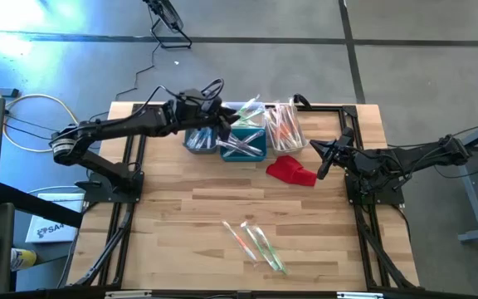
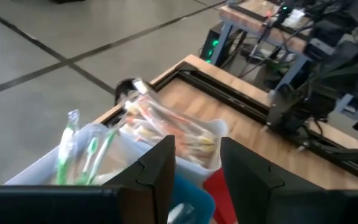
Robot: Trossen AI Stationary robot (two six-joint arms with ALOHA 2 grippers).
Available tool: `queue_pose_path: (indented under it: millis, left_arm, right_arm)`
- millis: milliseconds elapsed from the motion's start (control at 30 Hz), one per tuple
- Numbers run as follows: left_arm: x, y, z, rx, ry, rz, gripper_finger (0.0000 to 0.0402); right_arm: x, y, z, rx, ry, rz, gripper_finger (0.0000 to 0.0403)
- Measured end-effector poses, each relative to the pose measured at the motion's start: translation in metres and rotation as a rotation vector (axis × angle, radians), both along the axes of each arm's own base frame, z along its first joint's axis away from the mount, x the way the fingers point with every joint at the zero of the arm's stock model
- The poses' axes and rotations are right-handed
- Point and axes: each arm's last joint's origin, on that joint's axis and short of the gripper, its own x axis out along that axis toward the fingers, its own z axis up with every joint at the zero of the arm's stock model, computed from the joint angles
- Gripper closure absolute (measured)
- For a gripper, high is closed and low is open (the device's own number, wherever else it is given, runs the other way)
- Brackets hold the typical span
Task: Pick & Place Toothbrushes
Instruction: Put the right green toothbrush into the transparent bin
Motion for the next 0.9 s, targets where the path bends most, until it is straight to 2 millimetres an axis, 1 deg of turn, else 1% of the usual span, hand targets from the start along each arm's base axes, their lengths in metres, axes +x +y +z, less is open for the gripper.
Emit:
queue_pose_path:
  millis: [200, 333, 433, 667, 900]
  left_arm:
    - [0.005, -0.014, 0.0, 0.004, -0.004, -0.039, 0.0291]
    - [0.009, -0.026, 0.001, 0.019, 0.001, -0.018, 0.0307]
    - [0.012, -0.038, 0.001, 0.052, 0.014, -0.028, 0.0322]
    - [0.018, -0.068, 0.001, 0.065, 0.014, -0.076, 0.0358]
    - [0.02, -0.096, 0.001, 0.102, 0.022, -0.093, 0.0391]
  right_arm:
    - [0.0, 0.0, 0.0, 0.0, 0.0, 0.0, 0.0399]
    - [0.0, 0.0, 0.0, 0.0, 0.0, 0.0, 0.0399]
    - [0.0, 0.0, 0.0, 0.0, 0.0, 0.0, 0.0399]
    - [0.002, 0.0, -0.001, -0.012, 0.015, -0.005, 0.0399]
    - [0.003, 0.0, -0.002, -0.016, 0.023, -0.013, 0.0399]
